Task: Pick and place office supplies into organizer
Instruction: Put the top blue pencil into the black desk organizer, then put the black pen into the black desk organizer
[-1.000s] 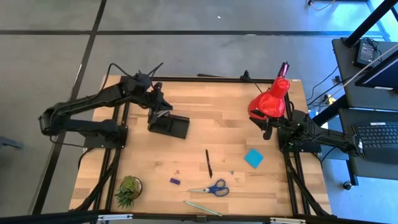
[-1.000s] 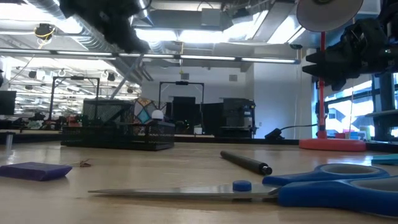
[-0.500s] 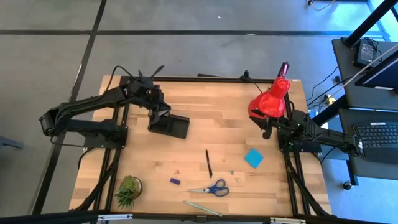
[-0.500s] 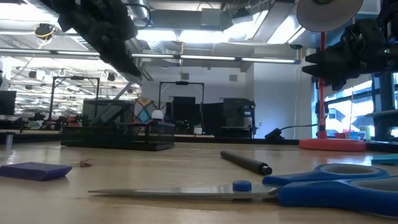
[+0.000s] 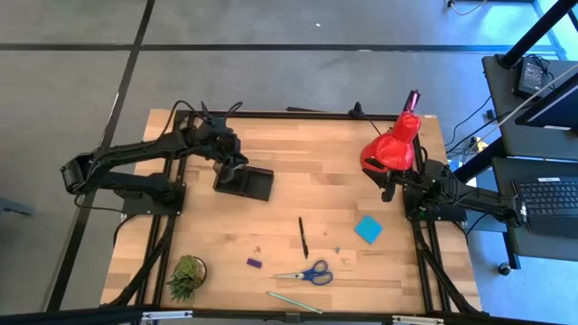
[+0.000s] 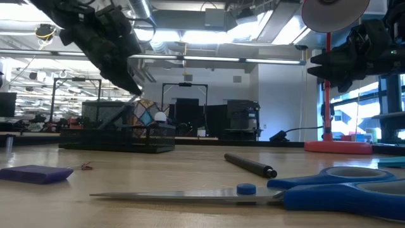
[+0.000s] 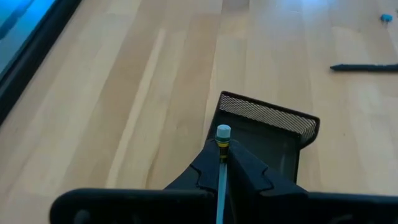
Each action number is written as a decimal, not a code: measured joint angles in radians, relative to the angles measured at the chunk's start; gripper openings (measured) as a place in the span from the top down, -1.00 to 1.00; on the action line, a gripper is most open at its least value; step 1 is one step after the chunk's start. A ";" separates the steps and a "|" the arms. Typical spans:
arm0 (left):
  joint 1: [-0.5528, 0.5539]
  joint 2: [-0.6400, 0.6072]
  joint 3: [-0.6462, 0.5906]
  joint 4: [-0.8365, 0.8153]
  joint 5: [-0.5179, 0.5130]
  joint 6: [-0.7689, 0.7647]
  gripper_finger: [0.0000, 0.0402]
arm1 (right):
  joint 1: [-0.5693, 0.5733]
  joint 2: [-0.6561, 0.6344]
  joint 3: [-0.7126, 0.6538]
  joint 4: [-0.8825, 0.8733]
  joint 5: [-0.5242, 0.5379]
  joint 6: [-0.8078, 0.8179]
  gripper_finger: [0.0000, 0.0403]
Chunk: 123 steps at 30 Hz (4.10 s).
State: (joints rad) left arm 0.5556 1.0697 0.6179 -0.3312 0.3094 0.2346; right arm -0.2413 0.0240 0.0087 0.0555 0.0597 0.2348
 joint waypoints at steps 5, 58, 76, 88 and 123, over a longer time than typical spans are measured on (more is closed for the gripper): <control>0.000 -0.001 -0.005 0.006 -0.070 -0.067 0.93 | 0.000 0.000 0.000 0.000 0.000 -0.003 0.03; -0.097 0.002 0.012 -0.012 -0.097 -0.241 0.37 | 0.000 0.000 0.000 -0.001 0.000 -0.008 0.03; -0.284 -0.014 0.331 -0.188 -0.133 -0.007 0.15 | 0.000 0.000 0.000 -0.002 0.000 -0.009 0.03; -0.622 0.090 0.338 -0.076 -0.180 0.058 0.21 | 0.000 0.000 0.000 -0.007 0.000 -0.009 0.03; -0.755 0.450 0.338 0.097 -0.304 0.033 0.33 | 0.241 0.373 0.187 0.076 0.019 -0.189 0.03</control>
State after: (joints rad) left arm -0.1993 1.5192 0.9554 -0.2346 0.0052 0.2673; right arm 0.0000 0.3967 0.1960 0.1314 0.0791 0.0460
